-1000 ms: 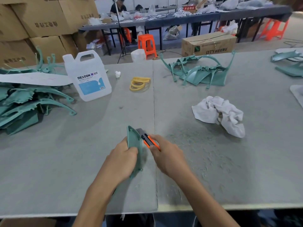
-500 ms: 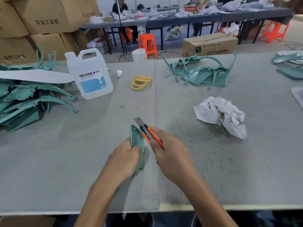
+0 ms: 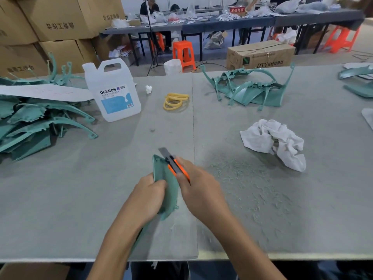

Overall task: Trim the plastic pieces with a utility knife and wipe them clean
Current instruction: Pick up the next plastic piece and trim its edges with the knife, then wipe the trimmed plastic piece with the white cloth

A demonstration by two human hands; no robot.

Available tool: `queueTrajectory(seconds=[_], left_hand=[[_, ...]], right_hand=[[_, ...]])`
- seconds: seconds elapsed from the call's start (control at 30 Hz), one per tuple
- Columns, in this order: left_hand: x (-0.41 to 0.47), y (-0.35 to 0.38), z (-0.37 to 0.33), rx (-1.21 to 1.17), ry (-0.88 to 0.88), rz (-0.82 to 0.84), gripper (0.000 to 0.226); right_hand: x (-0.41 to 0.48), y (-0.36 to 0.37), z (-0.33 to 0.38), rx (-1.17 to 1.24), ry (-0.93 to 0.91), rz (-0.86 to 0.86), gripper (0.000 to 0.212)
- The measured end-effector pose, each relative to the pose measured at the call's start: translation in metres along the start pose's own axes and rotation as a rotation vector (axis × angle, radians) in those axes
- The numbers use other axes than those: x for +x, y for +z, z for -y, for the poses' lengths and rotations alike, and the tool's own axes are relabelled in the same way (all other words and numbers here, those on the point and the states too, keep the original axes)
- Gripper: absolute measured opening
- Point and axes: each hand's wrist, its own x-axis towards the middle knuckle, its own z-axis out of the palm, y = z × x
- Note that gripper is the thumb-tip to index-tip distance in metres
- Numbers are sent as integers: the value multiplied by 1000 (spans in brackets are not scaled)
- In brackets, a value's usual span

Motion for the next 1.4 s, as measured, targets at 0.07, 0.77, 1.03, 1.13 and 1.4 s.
queueTrajectory(seconds=[0.07, 0.77, 1.03, 1.13, 1.4], left_hand=[[-3, 0, 0, -1, 8, -6, 28], [-14, -3, -9, -391, 16, 70, 17], [-23, -6, -12, -783, -58, 77, 36], [-24, -7, -11, -869, -69, 84, 37], [-30, -2, -16, -1095, -33, 117, 30]], right_hand=[[3, 2, -13, -126, 72, 54, 37], [-7, -97, -115, -543, 311, -43, 21], [32, -131, -125, -538, 219, -464, 51], [74, -150, -140, -571, 421, -296, 62], [104, -137, -178, -580, 529, -216, 53]])
